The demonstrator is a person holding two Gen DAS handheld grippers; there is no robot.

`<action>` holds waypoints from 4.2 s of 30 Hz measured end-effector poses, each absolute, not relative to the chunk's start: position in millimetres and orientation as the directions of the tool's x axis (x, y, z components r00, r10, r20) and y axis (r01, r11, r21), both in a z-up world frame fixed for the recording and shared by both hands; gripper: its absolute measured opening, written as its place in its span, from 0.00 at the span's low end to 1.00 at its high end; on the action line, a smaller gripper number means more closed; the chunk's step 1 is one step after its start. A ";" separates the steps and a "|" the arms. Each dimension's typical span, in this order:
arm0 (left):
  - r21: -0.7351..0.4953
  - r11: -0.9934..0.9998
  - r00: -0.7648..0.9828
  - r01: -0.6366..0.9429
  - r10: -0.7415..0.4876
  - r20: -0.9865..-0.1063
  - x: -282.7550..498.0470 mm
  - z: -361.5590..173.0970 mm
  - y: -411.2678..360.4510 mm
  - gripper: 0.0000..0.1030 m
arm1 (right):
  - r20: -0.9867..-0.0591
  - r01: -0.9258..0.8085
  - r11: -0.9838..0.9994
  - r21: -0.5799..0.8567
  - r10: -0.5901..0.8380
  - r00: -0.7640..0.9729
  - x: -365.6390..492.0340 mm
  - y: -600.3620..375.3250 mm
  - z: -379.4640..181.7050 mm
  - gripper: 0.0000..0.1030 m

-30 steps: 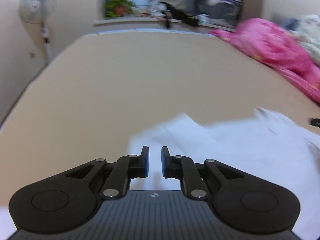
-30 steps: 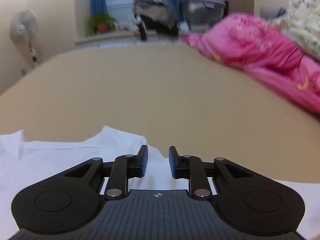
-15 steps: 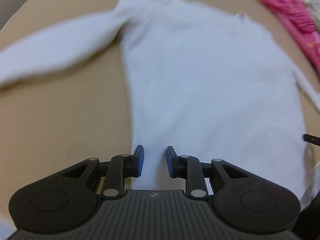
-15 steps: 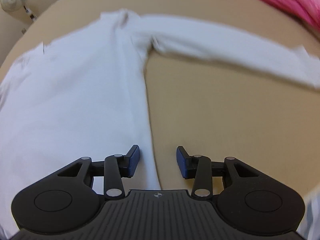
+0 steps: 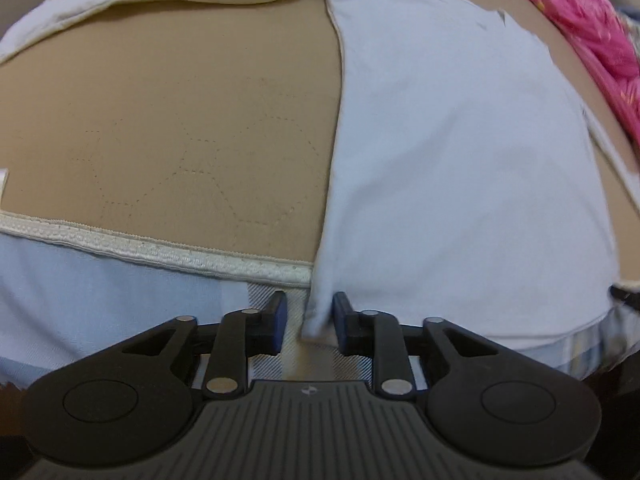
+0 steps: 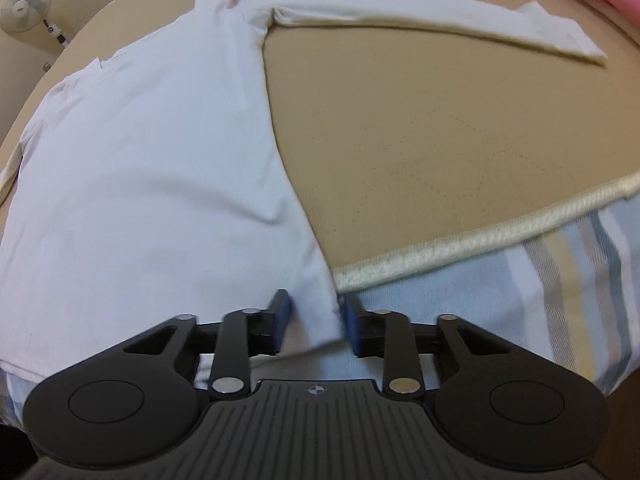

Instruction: Fold small clothes

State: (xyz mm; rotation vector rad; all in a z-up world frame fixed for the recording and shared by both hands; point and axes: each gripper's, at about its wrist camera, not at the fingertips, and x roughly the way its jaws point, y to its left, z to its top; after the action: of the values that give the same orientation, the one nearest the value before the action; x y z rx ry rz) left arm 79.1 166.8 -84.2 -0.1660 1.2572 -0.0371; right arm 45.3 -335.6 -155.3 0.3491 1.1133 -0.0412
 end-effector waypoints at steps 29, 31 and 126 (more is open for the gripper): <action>-0.100 0.995 0.348 0.023 -0.102 -0.932 64.5 -69.4 129.5 0.21 | -0.861 0.238 0.928 0.285 0.139 0.488 9.3 -318.6 -131.9 0.18; -0.146 0.989 0.395 0.008 -0.137 -0.908 67.5 -61.4 132.8 0.27 | -0.823 0.207 0.923 0.325 0.168 0.543 7.8 -320.3 -122.3 0.26; -0.120 0.946 0.626 -0.301 0.101 -0.773 364.3 -14.4 242.4 0.37 | -0.644 0.012 0.945 0.326 0.213 0.735 285.6 -264.6 -143.0 0.07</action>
State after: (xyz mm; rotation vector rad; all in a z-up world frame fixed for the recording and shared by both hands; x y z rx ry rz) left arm 364.3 242.4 -14.3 -0.2487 0.8656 0.2332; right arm 285.6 -264.6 -143.0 0.3209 0.7407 0.1121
